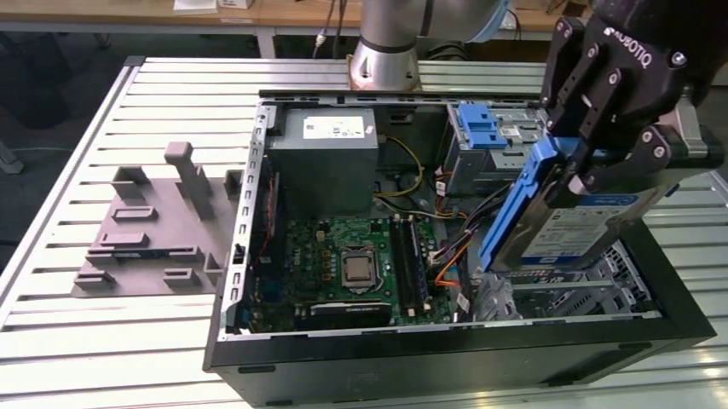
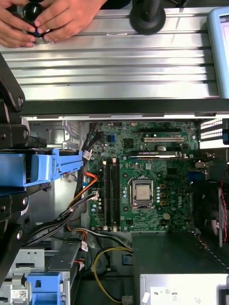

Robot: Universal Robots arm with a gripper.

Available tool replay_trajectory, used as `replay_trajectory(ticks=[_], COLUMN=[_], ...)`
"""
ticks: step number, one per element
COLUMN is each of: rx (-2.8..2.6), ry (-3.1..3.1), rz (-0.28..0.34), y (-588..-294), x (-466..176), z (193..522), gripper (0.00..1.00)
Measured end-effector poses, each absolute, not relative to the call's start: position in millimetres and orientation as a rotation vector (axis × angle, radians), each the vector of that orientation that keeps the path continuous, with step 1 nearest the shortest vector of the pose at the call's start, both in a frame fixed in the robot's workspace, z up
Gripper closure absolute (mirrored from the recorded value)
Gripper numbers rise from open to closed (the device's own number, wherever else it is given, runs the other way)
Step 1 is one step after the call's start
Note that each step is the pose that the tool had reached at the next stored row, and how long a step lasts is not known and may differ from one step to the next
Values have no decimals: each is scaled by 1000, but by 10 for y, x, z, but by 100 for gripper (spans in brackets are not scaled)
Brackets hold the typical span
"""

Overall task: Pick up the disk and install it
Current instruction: 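Insert the disk into the insertion slot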

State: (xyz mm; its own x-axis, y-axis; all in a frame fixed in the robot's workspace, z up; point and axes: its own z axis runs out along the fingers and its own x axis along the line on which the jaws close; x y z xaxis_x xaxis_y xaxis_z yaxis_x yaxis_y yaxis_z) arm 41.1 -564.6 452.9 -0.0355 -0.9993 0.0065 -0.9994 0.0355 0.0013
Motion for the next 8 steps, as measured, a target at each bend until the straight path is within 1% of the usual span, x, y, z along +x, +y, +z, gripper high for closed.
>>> replay_trajectory(ticks=[8], rx=[2178], ry=[-2256], rz=[6], y=[-5646], x=[540], z=[4514], gripper=[64])
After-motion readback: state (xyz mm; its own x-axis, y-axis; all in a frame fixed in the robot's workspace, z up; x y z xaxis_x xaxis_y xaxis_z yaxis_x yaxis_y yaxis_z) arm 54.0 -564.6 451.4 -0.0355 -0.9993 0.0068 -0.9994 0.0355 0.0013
